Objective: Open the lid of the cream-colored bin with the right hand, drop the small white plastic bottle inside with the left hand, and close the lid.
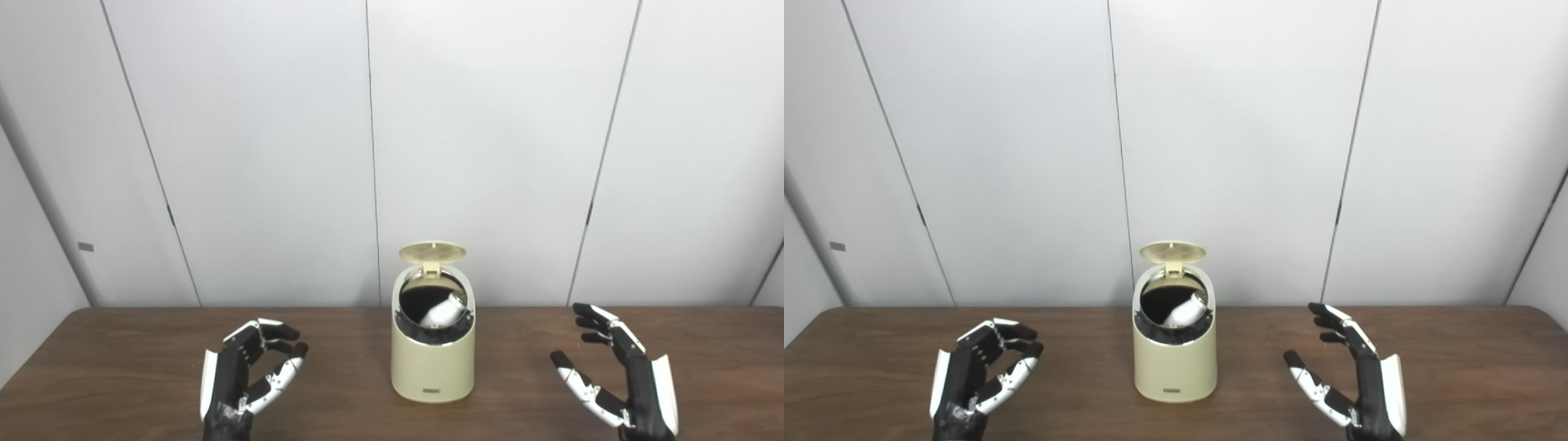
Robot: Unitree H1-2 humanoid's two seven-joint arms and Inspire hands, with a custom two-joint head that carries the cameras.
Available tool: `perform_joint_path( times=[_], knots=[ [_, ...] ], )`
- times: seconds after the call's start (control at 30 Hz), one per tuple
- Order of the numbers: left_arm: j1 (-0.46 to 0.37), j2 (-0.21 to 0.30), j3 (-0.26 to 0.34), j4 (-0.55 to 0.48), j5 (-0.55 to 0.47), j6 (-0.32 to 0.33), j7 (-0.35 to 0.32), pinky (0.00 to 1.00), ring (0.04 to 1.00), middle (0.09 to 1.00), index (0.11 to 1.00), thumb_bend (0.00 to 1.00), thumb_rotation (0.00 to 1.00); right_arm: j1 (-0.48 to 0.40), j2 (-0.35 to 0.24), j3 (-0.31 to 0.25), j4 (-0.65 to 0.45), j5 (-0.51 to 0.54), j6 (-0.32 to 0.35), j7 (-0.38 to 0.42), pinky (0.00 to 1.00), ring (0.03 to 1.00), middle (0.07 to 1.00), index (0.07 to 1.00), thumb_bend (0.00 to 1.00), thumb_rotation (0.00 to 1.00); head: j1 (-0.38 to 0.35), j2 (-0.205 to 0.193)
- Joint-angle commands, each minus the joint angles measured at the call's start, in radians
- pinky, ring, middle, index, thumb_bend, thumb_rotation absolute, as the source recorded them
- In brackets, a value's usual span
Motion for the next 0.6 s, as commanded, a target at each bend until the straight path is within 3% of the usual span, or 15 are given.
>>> perform_joint_path(
  times=[0.0, 0.03, 0.07, 0.1, 0.13, 0.27, 0.37, 0.57],
  knots=[
    [-0.028, -0.007, 0.012, -0.017, -0.043, -0.022, -0.054, 0.62, 0.699, 0.706, 0.499, 0.48, 0.08, -0.082, -0.047, 0.011, -0.11, -0.041, 0.031, 0.054, 0.65, 0.776, 0.794, 0.758, 0.36, 0.65, -0.004, -0.002],
    [-0.029, -0.011, 0.015, -0.013, -0.052, -0.022, -0.071, 0.64, 0.719, 0.727, 0.607, 0.38, 0.31, -0.089, -0.06, 0.018, -0.153, -0.06, 0.076, 0.09, 0.68, 0.796, 0.815, 0.78, 0.44, 0.76, -0.005, -0.004],
    [-0.031, -0.015, 0.019, -0.008, -0.053, -0.022, -0.082, 0.65, 0.733, 0.741, 0.667, 0.33, 0.46, -0.098, -0.077, 0.027, -0.201, -0.07, 0.123, 0.141, 0.7, 0.814, 0.833, 0.801, 0.51, 0.84, -0.005, -0.003],
    [-0.032, -0.019, 0.023, -0.005, -0.049, -0.022, -0.089, 0.66, 0.746, 0.754, 0.71, 0.3, 0.58, -0.106, -0.094, 0.037, -0.244, -0.074, 0.166, 0.189, 0.74, 0.851, 0.873, 0.845, 0.6, 0.92, -0.006, -0.003],
    [-0.032, -0.023, 0.026, -0.003, -0.035, -0.022, -0.089, 0.67, 0.75, 0.76, 0.726, 0.29, 0.62, -0.121, -0.114, 0.047, -0.286, -0.085, 0.208, 0.241, 0.77, 0.877, 0.897, 0.871, 0.66, 0.96, -0.007, -0.004],
    [-0.038, -0.031, 0.035, 0.009, 0.002, -0.022, -0.088, 0.66, 0.756, 0.774, 0.752, 0.28, 0.67, -0.193, -0.176, 0.088, -0.445, -0.148, 0.426, 0.46, 0.88, 0.971, 0.974, 0.955, 0.83, 1.0, -0.015, -0.006],
    [-0.042, -0.035, 0.045, 0.018, 0.013, -0.022, -0.087, 0.65, 0.752, 0.774, 0.75, 0.29, 0.65, -0.267, -0.206, 0.125, -0.536, -0.197, 0.565, 0.609, 0.93, 0.997, 0.99, 0.979, 0.94, 1.0, -0.019, -0.007],
    [-0.044, -0.044, 0.054, 0.015, 0.032, -0.022, -0.082, 0.65, 0.74, 0.756, 0.73, 0.29, 0.61, -0.436, -0.248, 0.193, -0.576, -0.291, 0.682, 0.807, 0.9, 1.0, 0.963, 0.934, 0.98, 1.0, -0.023, -0.012]
  ],
)
